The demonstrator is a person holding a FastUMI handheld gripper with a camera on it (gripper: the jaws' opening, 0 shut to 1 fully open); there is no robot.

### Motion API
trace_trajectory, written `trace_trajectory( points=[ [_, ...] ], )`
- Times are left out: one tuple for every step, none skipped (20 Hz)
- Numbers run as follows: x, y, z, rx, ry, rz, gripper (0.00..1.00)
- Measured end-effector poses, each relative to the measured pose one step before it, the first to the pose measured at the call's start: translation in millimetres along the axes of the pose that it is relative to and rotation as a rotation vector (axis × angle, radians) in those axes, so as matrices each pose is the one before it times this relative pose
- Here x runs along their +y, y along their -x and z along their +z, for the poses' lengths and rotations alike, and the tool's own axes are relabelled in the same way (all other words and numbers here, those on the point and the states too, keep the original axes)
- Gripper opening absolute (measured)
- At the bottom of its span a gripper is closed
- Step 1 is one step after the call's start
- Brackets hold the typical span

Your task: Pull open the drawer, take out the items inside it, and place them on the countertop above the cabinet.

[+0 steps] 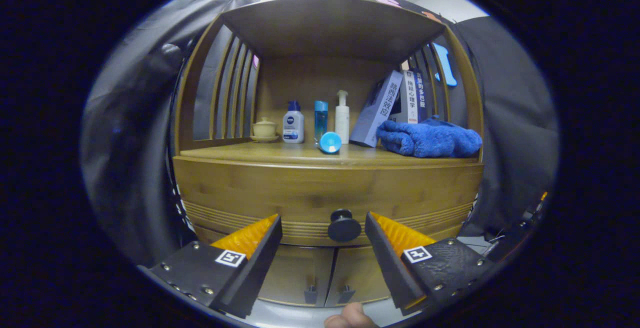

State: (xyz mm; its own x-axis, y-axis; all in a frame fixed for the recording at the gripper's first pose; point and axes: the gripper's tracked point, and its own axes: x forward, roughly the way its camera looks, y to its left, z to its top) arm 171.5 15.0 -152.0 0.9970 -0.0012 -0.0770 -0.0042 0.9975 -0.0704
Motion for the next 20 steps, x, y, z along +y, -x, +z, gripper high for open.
trace_trajectory(
  points=[
    [0.45,10.31,10.44,-0.01339,0.00781,0.00603,0.99],
    [-2.71,10.78,10.47,-0.01155,0.01530,-0.00537,0.99],
    [-3.49,11.36,9.37,-0.00585,0.02022,-0.00620,0.99],
    [-2.44,14.38,9.63,-0.01421,0.00350,-0.01216,0.99],
    [-1.64,11.52,9.58,-0.00756,-0.00075,-0.00126,0.99],
    [-2.35,9.32,6.48,0.00259,-0.00075,-0.00899,0.99],
    [-3.63,11.44,5.36,0.01081,-0.00343,-0.00562,0.99],
    [-1.19,10.38,6.17,0.01035,0.00087,0.00339,0.99],
    [-5.02,10.75,6.58,0.01503,-0.00511,-0.01030,0.99],
    [-3.72,12.33,7.61,0.00548,-0.01090,-0.00084,0.99],
    [-0.26,11.16,10.29,-0.00282,-0.01432,0.00481,0.99],
    [0.43,10.45,10.59,-0.00122,-0.01034,0.01047,0.99],
    [0.64,10.01,9.53,0.00453,0.00156,0.00870,0.99],
    [-3.99,8.00,10.25,-0.00230,0.00873,-0.00494,0.99],
    [-4.01,7.52,12.68,-0.00714,0.01026,-0.01074,0.99],
    [-2.60,7.28,12.44,-0.00827,0.00271,-0.00868,0.99],
    [-1.70,7.30,13.88,-0.00912,-0.00482,-0.00639,0.99],
    [-0.44,6.56,13.25,-0.00819,-0.01267,-0.00167,0.99],
    [2.12,6.35,12.53,-0.00868,-0.01753,0.00491,0.99],
    [1.85,5.37,10.22,-0.00465,-0.02051,0.00408,0.99]
  ],
)
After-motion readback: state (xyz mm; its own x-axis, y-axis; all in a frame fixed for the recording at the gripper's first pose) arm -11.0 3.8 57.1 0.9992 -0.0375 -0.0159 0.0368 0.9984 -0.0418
